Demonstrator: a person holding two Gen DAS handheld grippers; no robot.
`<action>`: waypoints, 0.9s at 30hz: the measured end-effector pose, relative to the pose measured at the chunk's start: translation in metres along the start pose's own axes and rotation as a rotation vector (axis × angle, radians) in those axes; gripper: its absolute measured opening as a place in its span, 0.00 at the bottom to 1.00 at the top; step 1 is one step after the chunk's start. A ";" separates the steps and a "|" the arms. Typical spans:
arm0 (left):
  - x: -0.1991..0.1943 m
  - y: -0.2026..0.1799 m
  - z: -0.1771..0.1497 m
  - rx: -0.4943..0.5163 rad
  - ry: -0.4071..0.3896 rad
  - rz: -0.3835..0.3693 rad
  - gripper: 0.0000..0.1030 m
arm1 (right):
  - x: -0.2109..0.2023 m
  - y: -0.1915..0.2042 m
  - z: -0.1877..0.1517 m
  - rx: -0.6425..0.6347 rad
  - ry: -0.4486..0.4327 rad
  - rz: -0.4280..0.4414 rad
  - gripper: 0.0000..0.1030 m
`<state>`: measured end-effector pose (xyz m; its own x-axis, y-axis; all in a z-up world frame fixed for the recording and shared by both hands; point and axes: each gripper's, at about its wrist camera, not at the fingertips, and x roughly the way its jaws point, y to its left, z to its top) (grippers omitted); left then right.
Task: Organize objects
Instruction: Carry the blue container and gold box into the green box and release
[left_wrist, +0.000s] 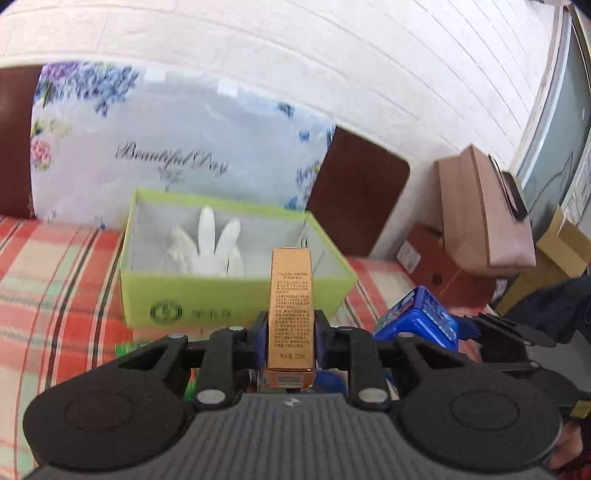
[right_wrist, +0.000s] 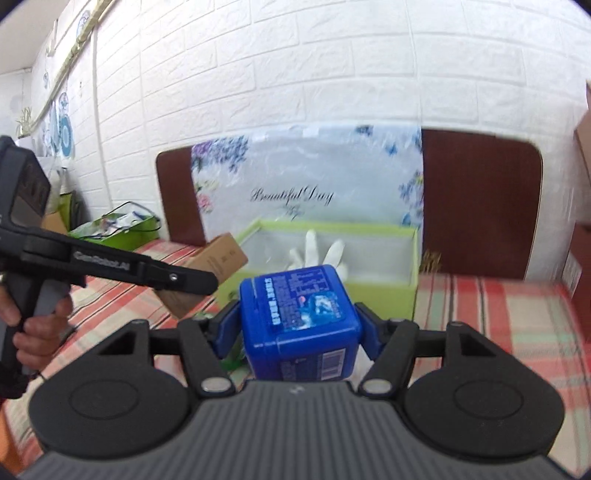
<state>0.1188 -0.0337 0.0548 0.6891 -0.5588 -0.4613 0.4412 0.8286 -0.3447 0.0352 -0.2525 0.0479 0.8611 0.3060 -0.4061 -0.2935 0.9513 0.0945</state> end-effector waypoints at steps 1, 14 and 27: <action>0.007 0.000 0.010 -0.009 -0.005 0.002 0.24 | 0.009 -0.003 0.008 -0.012 -0.008 -0.018 0.62; 0.119 0.029 0.069 -0.084 0.043 0.108 0.24 | 0.155 -0.053 0.046 -0.130 0.092 -0.208 0.62; 0.172 0.058 0.060 -0.090 0.093 0.149 0.39 | 0.220 -0.070 0.032 -0.091 0.230 -0.120 0.68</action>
<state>0.2972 -0.0797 0.0053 0.6852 -0.4341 -0.5848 0.2821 0.8985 -0.3365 0.2585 -0.2505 -0.0194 0.7784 0.1645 -0.6059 -0.2395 0.9699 -0.0445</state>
